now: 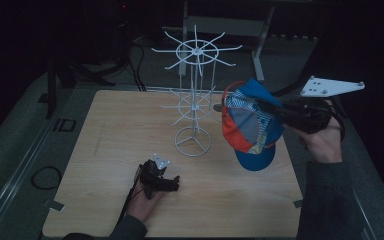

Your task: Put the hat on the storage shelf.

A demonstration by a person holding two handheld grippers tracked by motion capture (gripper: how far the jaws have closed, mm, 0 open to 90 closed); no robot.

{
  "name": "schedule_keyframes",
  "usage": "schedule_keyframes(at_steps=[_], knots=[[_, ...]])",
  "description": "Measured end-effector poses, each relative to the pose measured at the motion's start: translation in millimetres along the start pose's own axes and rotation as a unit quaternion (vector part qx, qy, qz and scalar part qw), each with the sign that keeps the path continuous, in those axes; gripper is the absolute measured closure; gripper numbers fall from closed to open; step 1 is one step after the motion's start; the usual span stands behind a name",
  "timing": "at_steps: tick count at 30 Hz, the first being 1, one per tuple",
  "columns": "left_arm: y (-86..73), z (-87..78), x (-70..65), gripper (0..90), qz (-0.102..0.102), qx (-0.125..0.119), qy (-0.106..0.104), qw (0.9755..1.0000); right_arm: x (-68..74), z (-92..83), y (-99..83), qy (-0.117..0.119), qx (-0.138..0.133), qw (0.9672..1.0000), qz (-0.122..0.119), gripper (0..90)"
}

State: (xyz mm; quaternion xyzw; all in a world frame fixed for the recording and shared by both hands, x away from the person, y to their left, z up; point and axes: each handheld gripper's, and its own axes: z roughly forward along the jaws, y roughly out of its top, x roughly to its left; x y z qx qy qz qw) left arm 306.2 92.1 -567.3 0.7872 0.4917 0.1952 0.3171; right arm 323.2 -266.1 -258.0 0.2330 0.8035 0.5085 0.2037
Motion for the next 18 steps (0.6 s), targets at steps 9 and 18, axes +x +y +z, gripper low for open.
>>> schedule_keyframes(at_steps=[9, 18], knots=[[0.0, 0.0, 0.0, 2.6, 0.0, 0.0, 0.0, 1.0, -1.2, -2.0, 1.1, -0.002, -0.011, 0.9999, 0.005, 88.7], [0.0, 0.0, 0.0, 2.6, 0.0, 0.0, 0.0, 1.0, -1.7, -6.0, 1.2, -0.001, -0.021, 0.9998, 0.006, 88.7]])
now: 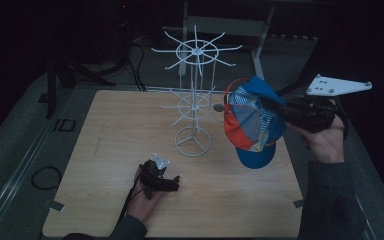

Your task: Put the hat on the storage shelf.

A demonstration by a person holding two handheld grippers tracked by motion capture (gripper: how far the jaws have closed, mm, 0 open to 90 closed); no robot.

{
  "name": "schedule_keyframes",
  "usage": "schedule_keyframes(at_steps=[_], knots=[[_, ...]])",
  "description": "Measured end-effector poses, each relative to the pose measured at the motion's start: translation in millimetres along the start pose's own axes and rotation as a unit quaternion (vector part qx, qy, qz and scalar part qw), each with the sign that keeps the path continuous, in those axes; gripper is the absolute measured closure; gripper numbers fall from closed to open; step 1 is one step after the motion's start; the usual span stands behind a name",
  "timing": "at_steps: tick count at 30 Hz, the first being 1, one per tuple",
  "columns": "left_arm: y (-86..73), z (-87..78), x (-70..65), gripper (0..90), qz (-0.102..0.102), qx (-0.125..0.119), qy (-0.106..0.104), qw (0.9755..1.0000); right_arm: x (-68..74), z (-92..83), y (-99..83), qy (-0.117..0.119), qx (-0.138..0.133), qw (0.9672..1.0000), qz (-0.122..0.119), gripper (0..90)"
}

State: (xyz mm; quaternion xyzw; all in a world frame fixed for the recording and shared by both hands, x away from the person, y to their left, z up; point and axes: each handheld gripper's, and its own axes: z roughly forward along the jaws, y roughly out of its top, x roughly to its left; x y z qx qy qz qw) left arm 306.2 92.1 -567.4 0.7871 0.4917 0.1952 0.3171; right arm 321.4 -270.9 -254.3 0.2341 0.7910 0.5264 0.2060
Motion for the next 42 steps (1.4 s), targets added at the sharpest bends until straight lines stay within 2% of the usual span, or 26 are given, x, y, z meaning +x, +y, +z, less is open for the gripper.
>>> schedule_keyframes(at_steps=[21, 33, 42], knots=[[0.0, 0.0, 0.0, 2.6, 0.0, 0.0, 0.0, 1.0, 2.8, -2.1, 6.2, 0.002, -0.016, 0.9999, -0.002, 88.7], [0.0, 0.0, 0.0, 2.6, 0.0, 0.0, 0.0, 1.0, 3.3, -6.4, 13.6, 0.003, -0.033, 0.9994, -0.003, 88.7], [0.0, 0.0, 0.0, 2.6, 0.0, 0.0, 0.0, 1.0, 3.4, -7.2, 17.2, 0.0, -0.056, 0.9984, 0.001, 88.7]])
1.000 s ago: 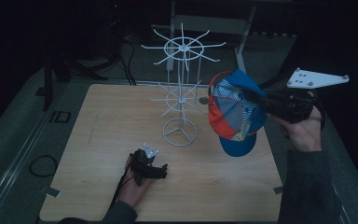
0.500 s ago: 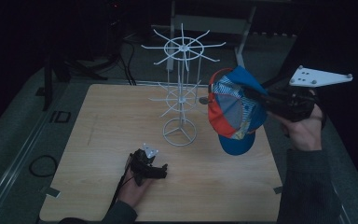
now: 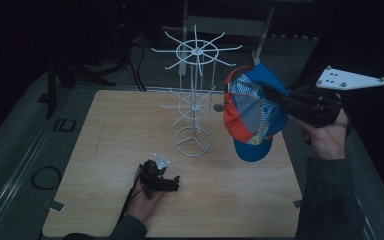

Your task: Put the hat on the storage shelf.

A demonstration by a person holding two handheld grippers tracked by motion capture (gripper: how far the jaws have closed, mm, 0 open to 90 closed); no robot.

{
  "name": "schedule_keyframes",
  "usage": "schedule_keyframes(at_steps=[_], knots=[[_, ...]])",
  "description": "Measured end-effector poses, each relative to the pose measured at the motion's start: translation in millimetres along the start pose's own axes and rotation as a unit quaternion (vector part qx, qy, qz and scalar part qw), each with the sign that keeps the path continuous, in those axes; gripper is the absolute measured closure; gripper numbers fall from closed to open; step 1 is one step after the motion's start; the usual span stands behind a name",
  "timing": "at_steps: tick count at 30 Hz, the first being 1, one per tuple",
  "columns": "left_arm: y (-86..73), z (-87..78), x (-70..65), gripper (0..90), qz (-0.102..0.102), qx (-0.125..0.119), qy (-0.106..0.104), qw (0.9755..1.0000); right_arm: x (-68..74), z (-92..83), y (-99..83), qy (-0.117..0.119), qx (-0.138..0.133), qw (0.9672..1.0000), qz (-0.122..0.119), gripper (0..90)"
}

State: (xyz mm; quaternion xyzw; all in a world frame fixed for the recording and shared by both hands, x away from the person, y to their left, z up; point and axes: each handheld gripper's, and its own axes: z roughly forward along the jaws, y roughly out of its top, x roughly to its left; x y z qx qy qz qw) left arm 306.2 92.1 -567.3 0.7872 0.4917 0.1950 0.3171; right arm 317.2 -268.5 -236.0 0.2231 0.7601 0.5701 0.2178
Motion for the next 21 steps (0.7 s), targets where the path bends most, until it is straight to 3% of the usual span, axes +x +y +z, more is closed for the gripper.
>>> schedule_keyframes(at_steps=[11, 21], knots=[[0.0, 0.0, 0.0, 2.6, 0.0, 0.0, 0.0, 1.0, -0.3, -0.5, 8.1, -0.005, -0.021, 0.9998, 0.001, 88.7], [-0.1, 0.2, -0.1, 2.6, 0.0, -0.002, 0.001, 1.0, -7.7, 14.7, 8.3, -0.008, -0.014, 0.9998, 0.014, 88.7]])
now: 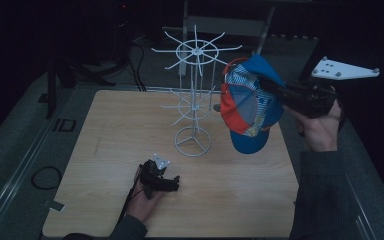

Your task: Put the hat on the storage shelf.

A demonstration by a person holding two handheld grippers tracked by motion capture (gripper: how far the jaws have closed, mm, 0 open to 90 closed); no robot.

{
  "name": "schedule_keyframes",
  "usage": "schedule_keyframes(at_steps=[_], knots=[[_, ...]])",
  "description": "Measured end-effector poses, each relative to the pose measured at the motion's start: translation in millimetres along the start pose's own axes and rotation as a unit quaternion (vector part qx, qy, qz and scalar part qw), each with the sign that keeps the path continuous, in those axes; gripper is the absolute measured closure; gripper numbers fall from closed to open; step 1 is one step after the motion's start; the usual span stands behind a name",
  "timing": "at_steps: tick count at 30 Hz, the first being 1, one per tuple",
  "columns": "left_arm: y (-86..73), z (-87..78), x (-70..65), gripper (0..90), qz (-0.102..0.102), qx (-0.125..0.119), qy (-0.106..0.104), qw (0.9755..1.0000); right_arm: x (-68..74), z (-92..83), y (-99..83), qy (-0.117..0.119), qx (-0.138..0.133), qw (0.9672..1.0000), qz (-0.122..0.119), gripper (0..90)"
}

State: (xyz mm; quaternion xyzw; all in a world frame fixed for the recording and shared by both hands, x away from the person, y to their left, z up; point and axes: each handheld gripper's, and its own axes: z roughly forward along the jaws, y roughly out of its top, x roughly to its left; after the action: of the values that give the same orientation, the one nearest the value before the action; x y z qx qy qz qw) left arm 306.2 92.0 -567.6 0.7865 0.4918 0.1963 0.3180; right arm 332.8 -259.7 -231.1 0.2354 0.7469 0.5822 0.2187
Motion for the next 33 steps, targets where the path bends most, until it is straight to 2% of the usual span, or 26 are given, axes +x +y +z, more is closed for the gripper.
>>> schedule_keyframes(at_steps=[7, 9, 12, 15, 19, 20, 21, 23, 25, 28, 33], knots=[[0.1, -0.1, 0.1, 2.6, 0.001, 0.0, 0.0, 1.0, -2.7, 18.8, -11.9, 0.01, 0.016, 0.9998, 0.012, 87.4], [0.1, -0.2, 0.2, 2.6, 0.001, 0.002, -0.001, 1.0, -2.9, 22.8, -16.1, 0.013, 0.025, 0.9995, 0.013, 84.2], [0.0, -0.3, 0.0, 2.6, 0.0, 0.002, -0.001, 1.0, -1.3, 26.6, -21.4, 0.004, 0.045, 0.999, 0.006, 79.8], [0.0, -0.3, 0.1, 2.6, 0.001, 0.003, -0.001, 1.0, -0.4, 28.9, -25.8, 0.002, 0.054, 0.9985, 0.004, 75.3], [0.0, -0.3, 0.0, 2.6, 0.0, 0.002, -0.001, 1.0, -0.7, 28.9, -28.7, 0.004, 0.057, 0.9983, 0.008, 60.4], [0.0, -0.3, 0.0, 2.6, 0.0, 0.002, -0.001, 1.0, -0.7, 28.9, -28.7, 0.004, 0.057, 0.9983, 0.008, 60.4], [0.0, -0.4, 0.1, 2.6, 0.001, 0.003, -0.001, 1.0, -0.5, 28.7, -29.1, 0.001, 0.061, 0.9981, 0.009, 55.8], [0.0, -0.3, 0.0, 2.6, 0.0, 0.002, -0.001, 1.0, 0.7, 30.3, -31.1, 0.004, 0.085, 0.9963, 0.011, 45.2], [0.0, -0.3, 0.0, 2.6, 0.001, 0.003, -0.001, 1.0, 2.6, 33.8, -34.2, -0.008, 0.109, 0.994, 0.006, 38.1], [0.0, -0.3, 0.0, 2.6, 0.0, 0.002, -0.002, 1.0, 4.3, 37.4, -38.9, -0.018, 0.125, 0.992, 0.006, 32.0], [0.1, -0.4, 0.0, 2.6, 0.0, 0.003, -0.002, 1.0, 4.3, 39.6, -46.0, -0.024, 0.13, 0.9911, 0.013, 25.9]])
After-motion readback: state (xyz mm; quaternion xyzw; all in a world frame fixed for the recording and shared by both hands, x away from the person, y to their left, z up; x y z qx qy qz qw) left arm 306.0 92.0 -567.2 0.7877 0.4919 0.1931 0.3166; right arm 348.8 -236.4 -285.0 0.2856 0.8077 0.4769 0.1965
